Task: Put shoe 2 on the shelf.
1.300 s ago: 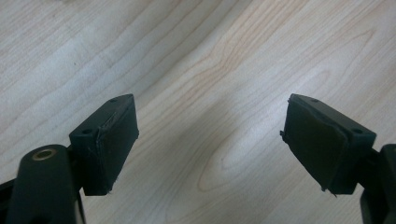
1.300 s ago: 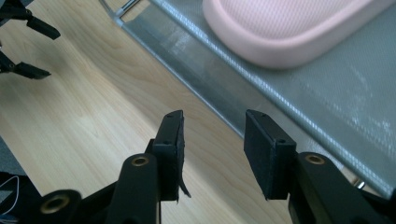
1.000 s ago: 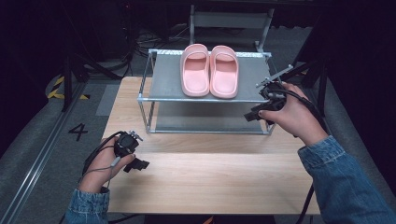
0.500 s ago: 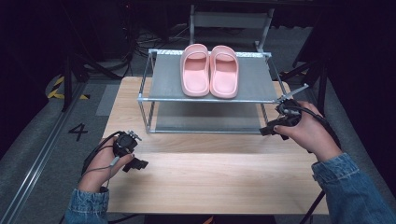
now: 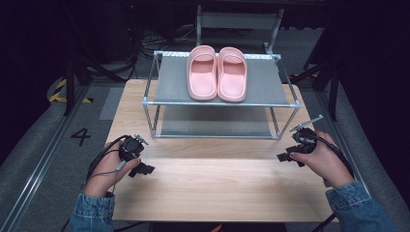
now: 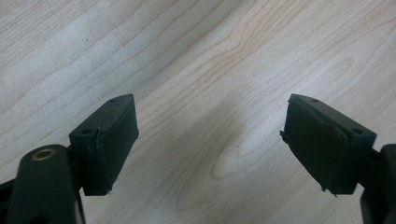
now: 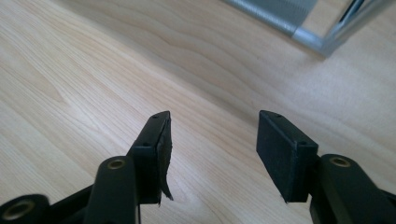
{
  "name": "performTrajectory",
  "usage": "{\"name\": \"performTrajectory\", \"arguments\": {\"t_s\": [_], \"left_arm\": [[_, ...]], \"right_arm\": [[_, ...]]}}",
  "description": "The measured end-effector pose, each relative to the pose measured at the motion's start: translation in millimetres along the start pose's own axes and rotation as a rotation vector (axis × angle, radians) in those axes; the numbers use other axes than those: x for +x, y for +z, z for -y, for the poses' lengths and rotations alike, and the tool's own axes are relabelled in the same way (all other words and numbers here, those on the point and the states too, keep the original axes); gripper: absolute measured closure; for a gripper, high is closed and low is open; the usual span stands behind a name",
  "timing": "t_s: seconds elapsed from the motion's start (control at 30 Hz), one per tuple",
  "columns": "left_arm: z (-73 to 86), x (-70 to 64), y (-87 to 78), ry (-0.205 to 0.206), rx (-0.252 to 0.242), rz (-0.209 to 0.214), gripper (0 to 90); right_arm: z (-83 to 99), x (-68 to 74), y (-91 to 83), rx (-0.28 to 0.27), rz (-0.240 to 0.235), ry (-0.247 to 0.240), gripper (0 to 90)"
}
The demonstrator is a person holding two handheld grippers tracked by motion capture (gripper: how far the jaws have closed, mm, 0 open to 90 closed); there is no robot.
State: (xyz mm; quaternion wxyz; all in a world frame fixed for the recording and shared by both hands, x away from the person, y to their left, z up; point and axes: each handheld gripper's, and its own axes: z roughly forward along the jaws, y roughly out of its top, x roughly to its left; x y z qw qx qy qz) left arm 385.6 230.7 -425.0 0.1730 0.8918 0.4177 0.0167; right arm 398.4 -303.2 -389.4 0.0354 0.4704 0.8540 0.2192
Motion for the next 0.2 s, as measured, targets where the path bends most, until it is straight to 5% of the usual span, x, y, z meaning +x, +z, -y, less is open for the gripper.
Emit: {"name": "performTrajectory", "arguments": {"t_s": [0.2], "left_arm": [[-0.4,-0.2,1.5,0.001,0.004,0.0,18.5]], "right_arm": [[18.1,-6.9,14.1,0.021,0.002,0.029,43.4]]}}
